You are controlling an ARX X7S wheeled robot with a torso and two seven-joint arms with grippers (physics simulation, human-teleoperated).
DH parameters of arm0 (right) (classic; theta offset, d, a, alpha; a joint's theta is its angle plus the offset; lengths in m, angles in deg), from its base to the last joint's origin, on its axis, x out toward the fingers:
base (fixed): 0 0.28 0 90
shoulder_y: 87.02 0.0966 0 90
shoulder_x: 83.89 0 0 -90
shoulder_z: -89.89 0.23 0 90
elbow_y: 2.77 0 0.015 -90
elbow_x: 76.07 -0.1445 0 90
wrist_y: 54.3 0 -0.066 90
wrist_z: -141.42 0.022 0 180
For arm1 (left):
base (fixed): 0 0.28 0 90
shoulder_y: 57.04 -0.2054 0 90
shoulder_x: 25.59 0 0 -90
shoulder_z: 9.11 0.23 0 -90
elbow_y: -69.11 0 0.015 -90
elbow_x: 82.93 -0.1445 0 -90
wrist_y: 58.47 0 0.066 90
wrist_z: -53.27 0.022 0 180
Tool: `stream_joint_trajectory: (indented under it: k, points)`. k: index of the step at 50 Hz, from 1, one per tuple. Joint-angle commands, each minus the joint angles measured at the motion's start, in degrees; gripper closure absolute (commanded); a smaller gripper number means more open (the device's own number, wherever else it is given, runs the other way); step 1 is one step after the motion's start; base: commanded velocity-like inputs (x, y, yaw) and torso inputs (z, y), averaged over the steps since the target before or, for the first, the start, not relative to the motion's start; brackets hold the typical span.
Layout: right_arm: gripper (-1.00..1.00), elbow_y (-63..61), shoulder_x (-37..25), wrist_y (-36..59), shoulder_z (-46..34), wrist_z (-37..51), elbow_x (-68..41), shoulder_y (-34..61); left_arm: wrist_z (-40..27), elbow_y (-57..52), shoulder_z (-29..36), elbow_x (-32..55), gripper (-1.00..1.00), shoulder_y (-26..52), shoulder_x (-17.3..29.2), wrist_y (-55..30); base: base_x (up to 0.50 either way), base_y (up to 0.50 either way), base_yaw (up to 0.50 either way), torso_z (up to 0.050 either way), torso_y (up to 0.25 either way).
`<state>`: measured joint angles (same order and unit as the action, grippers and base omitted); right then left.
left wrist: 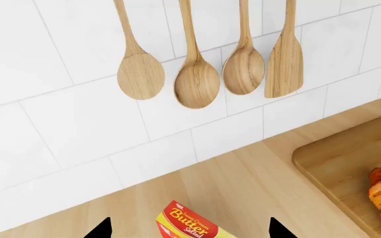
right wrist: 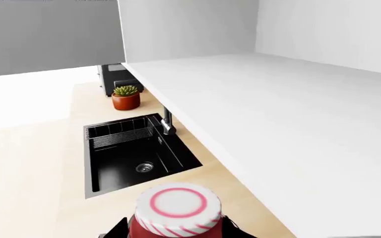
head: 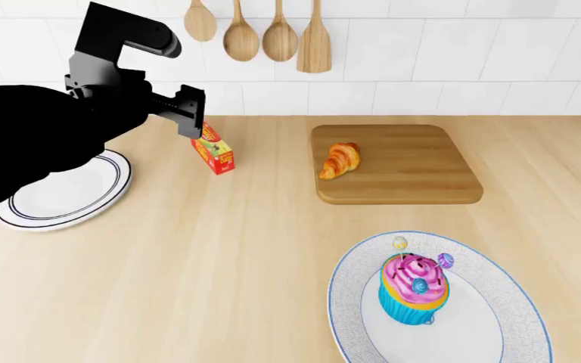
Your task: From the different types of pastries on the counter, select a croissant and place it on the cutting board. Then retrieve a jar of jam from the cabinet and place it alongside the croissant on the cutting board.
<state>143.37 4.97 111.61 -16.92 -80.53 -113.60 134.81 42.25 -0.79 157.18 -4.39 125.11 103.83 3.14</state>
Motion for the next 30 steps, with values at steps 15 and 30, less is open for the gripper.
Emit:
stream_joint_trajectory:
  k: [15, 30]
  points:
    - [1.0, -5.79, -2.38, -0.21, -10.6, 2.37, 2.41, -11.82, 0.1, 0.32, -0.32, -0.16, -1.0, -0.51, -0.1, 0.22, 0.01, 0.0, 0.0, 0.0, 0.0]
    - [1.0, -22.24, -4.59, 6.09, -10.47, 0.54, -4.48, -17.81, 0.3, 0.51, -0.44, -0.35, -1.0, -0.96, -0.18, 0.47, 0.0, 0.0, 0.0, -0.001, 0.0]
